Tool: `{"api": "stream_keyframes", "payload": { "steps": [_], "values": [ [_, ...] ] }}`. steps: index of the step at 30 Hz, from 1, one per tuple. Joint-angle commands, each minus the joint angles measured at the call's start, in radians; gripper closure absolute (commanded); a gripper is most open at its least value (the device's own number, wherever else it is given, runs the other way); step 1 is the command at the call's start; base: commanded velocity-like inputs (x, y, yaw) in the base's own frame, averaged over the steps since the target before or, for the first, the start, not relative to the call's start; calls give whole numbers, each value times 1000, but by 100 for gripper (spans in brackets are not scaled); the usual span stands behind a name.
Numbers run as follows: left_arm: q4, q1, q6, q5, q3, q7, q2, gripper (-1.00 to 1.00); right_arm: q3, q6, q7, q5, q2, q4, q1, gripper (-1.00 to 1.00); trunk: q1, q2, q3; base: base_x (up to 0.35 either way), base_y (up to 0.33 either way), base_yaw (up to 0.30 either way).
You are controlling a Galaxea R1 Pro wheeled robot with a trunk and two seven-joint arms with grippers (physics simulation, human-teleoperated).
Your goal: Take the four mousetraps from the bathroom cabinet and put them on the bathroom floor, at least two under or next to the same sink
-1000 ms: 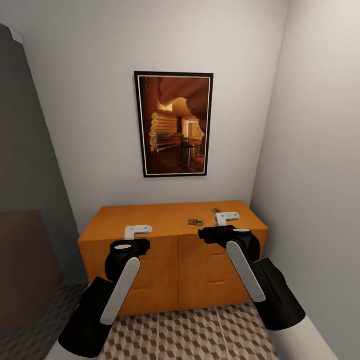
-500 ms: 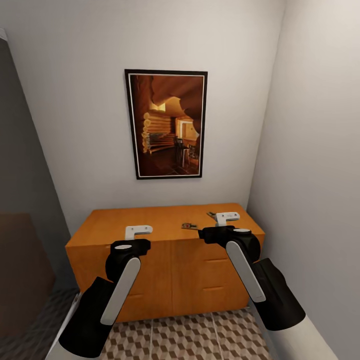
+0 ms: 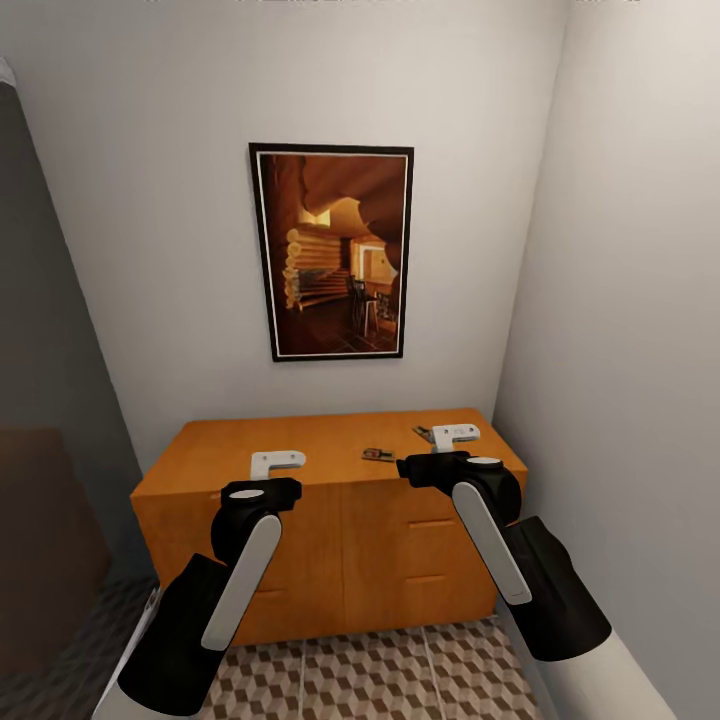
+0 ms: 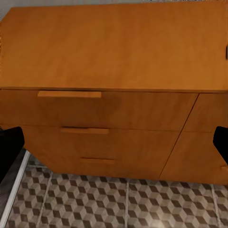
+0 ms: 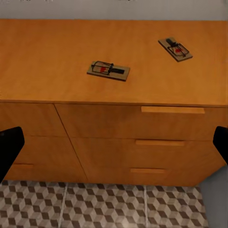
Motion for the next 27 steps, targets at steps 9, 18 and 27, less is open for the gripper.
{"api": "stream_keyframes", "payload": {
  "steps": [9,18,27],
  "values": [
    [-1,-1,2,10,-1,14,-1,-100,1,6,-10,-14,3,-1,-1,-100,-34,62,26,0,0,0],
    [-1,-1,2,10,-1,14,-1,-100,1,6,-10,-11,4,-1,-1,-100,-69,125,55,0,0,0],
    [-1,-1,3,10,-1,14,-1,-100,1,4,-10,-10,4,-1,-1,-100,-103,188,83,0,0,0]
  ]
}}
